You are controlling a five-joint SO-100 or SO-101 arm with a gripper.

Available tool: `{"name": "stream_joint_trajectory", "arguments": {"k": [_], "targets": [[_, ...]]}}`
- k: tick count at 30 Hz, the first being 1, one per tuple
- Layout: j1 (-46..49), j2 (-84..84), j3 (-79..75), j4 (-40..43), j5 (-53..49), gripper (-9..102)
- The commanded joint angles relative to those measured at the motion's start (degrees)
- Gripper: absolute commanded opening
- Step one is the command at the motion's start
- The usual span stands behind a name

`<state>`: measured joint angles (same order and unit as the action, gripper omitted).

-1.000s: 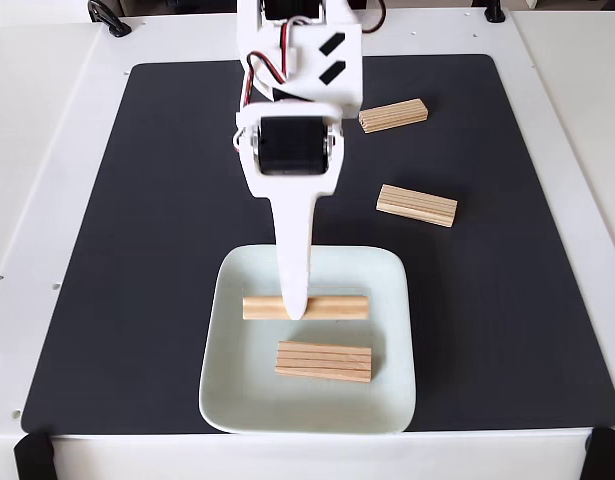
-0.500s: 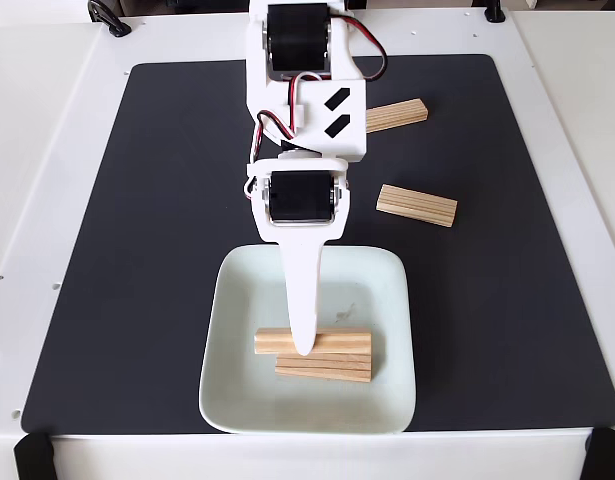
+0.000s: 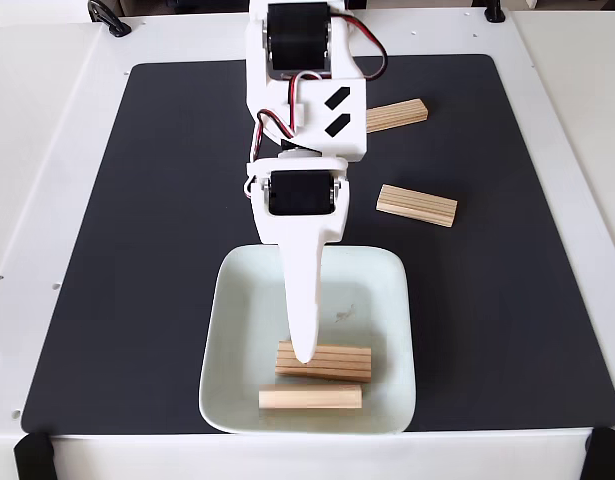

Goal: Pick up the wooden block and place them on the plate.

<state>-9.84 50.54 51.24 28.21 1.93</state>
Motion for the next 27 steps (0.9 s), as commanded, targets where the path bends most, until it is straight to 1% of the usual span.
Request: {"name": "stream_joint_trajectory", "arguments": {"k": [1, 11, 13, 14, 18, 19, 21, 24, 27], "targets": [[0.3, 2.5, -0.6, -0.4, 0.0, 37], [-0.5, 9.7, 4.9, -0.4, 0.3, 37], [-1.1, 12.6, 7.6, -0.4, 0.3, 32], [-1.5, 14.4, 9.4, -0.4, 0.3, 27], [-3.0, 24.4, 18.6, -0.4, 1.8, 2], [-3.4, 27.2, 21.2, -0.4, 3.4, -2], [-4.0, 33.0, 26.6, 0.0, 6.4, 2], [-6.8, 40.7, 32.4, 5.9, 9.1, -1], [-9.7, 46.3, 35.2, 18.5, 11.8, 0]]}}
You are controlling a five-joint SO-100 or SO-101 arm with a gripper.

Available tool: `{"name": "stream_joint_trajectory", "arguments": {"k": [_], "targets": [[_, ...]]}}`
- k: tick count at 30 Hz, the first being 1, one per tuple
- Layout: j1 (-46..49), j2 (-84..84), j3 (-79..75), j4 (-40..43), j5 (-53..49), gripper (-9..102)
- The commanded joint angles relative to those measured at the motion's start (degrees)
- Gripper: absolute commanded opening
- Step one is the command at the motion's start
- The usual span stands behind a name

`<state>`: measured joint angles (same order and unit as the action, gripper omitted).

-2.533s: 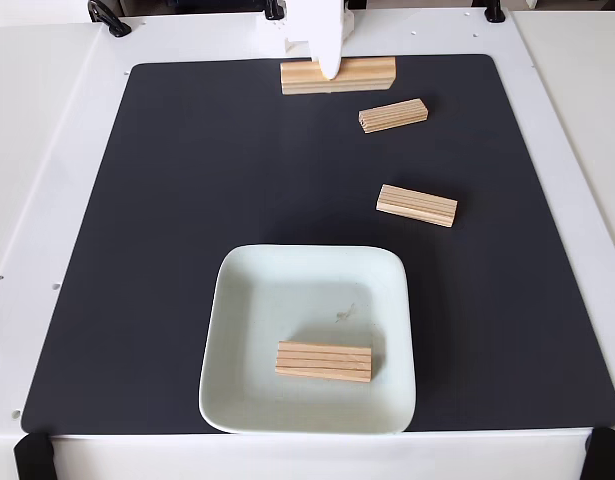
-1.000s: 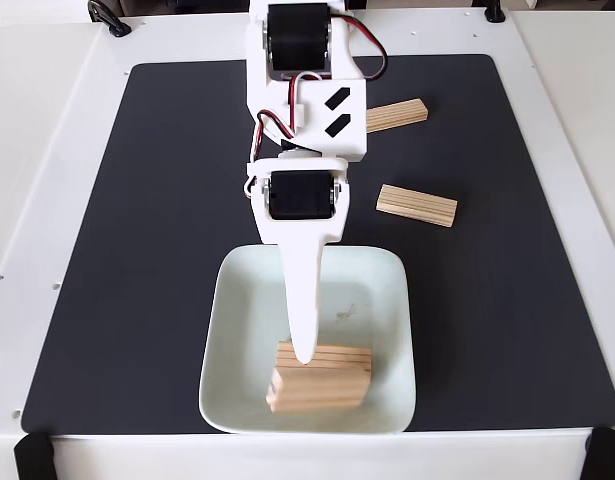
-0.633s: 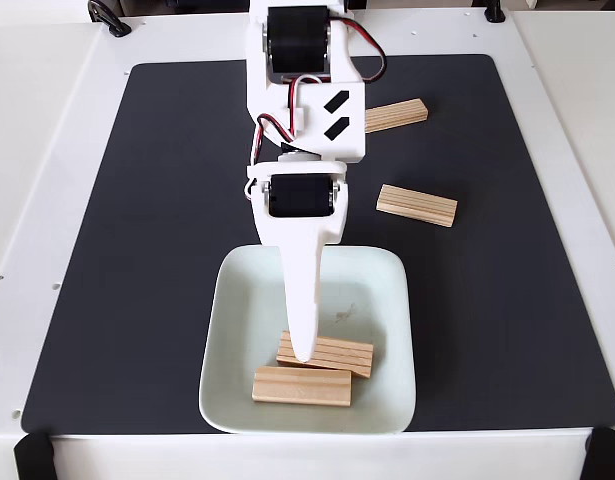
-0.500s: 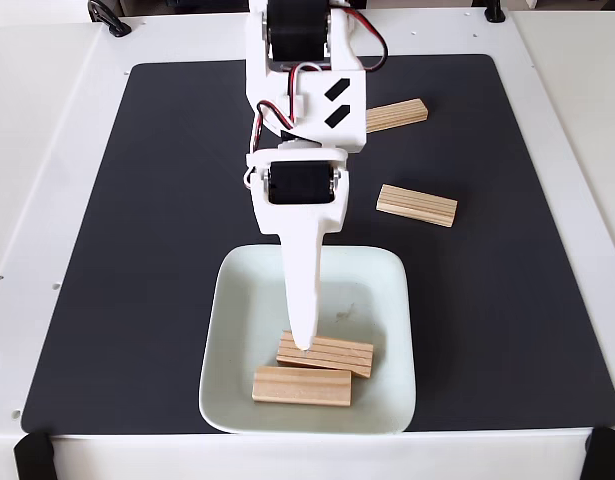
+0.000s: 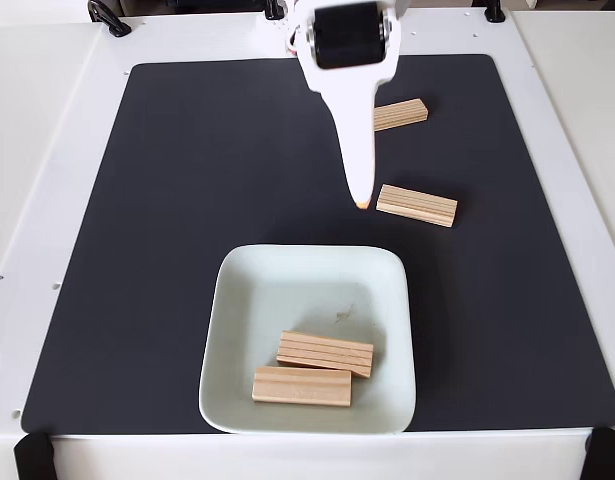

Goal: Pick up the wooden block and place them on the plate.

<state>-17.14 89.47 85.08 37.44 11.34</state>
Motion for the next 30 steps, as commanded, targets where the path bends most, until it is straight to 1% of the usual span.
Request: {"name": "stream_joint_trajectory", "arguments": {"k": [1, 3, 5, 7, 9, 21, 30], "targets": [[-3.6, 8.5, 1.8, 14.0, 4.0, 0], [-5.7, 8.4, 1.8, 23.0, 7.7, 0], [-7.3, 6.7, 1.2, 30.3, 11.2, 0], [-8.6, 4.3, 0.0, 34.7, 14.2, 0], [-9.2, 1.9, -2.4, 37.4, 17.4, 0], [-10.8, -14.2, -15.6, 38.7, 26.5, 0], [-10.9, -20.5, -20.0, 38.3, 26.9, 0]]}}
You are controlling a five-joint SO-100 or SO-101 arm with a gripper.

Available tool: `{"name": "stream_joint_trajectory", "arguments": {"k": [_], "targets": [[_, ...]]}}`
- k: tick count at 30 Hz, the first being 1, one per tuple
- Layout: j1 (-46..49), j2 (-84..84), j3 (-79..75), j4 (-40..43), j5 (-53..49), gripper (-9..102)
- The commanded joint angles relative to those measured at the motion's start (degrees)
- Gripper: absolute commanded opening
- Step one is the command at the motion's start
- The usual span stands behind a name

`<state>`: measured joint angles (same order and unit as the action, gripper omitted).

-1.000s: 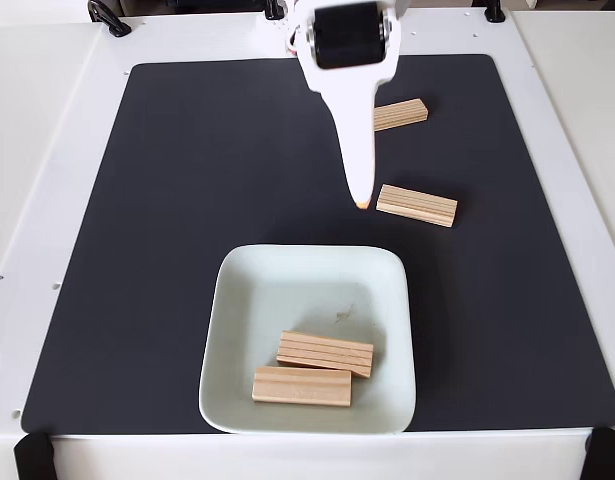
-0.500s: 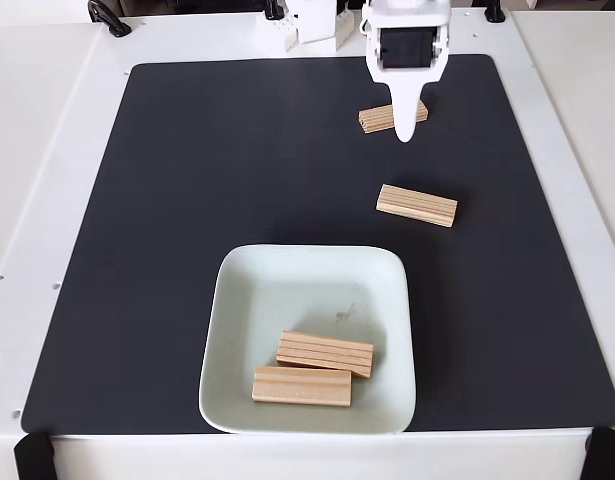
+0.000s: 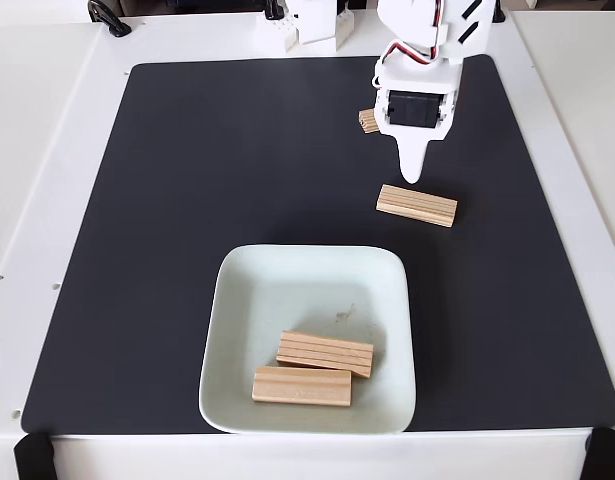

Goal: Pick up the wooden block and place them on the plate.

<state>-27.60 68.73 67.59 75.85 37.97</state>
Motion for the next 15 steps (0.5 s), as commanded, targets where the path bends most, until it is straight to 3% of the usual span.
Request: {"name": "stream_joint_trajectory", "arguments": {"k": [1, 3, 9, 15], "targets": [[-0.4, 0.1, -2.5, 0.1, 0.1, 0], [-0.5, 0.0, -2.2, 0.2, 0.2, 3], [-2.5, 0.0, -1.7, 0.2, -0.3, 31], [-3.7, -0.8, -1.6, 0.2, 0.2, 23]]}}
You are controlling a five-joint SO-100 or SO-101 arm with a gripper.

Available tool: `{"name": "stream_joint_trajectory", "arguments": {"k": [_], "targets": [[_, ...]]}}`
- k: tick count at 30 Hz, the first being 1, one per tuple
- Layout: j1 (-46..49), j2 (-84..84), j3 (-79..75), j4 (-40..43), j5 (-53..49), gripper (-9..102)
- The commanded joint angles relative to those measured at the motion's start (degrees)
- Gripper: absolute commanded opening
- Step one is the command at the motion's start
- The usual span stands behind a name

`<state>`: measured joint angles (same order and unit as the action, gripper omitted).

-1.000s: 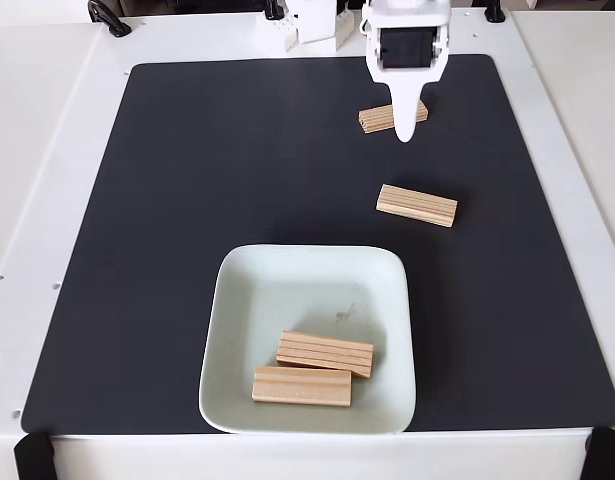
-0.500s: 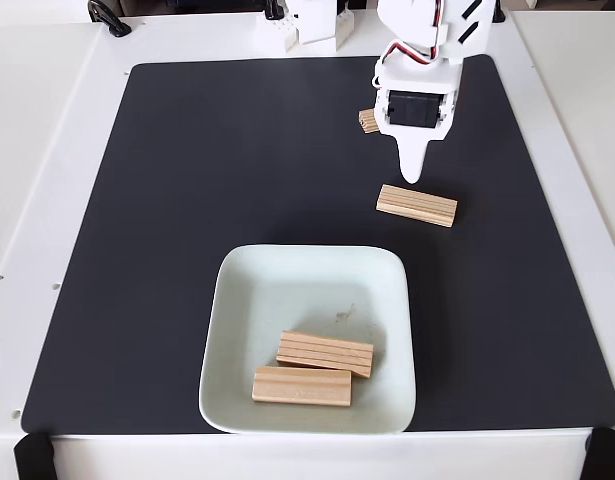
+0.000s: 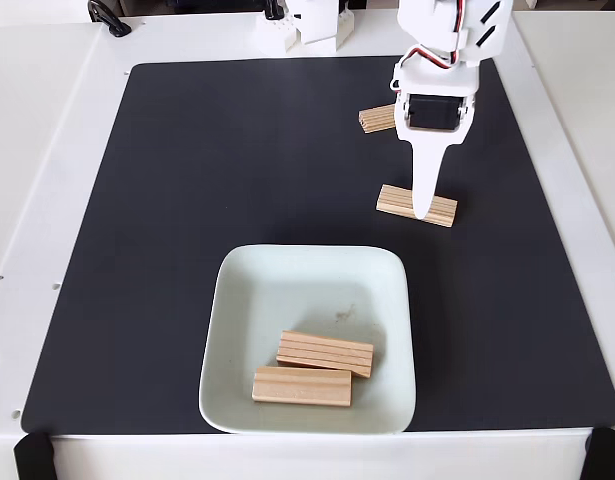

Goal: Pick up the wooden block and place them on the plate.

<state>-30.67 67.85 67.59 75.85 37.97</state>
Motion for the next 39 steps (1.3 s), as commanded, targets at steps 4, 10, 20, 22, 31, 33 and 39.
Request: {"name": "stream_joint_trajectory", "arguments": {"k": [4, 10, 20, 22, 31, 33, 39], "targets": [[-0.4, -3.1, -2.5, 0.1, 0.3, 21], [0.1, -5.3, -2.5, -0.4, 0.2, 21], [0.2, -5.4, -1.8, -0.5, 0.4, 20], [0.2, -5.4, -1.7, -0.5, 0.4, 20], [1.0, -5.4, -1.7, -0.6, 0.3, 3], [1.1, -5.4, -1.7, -0.6, 0.4, -1], [1.1, -4.5, -1.6, -0.6, 0.0, 0]]}}
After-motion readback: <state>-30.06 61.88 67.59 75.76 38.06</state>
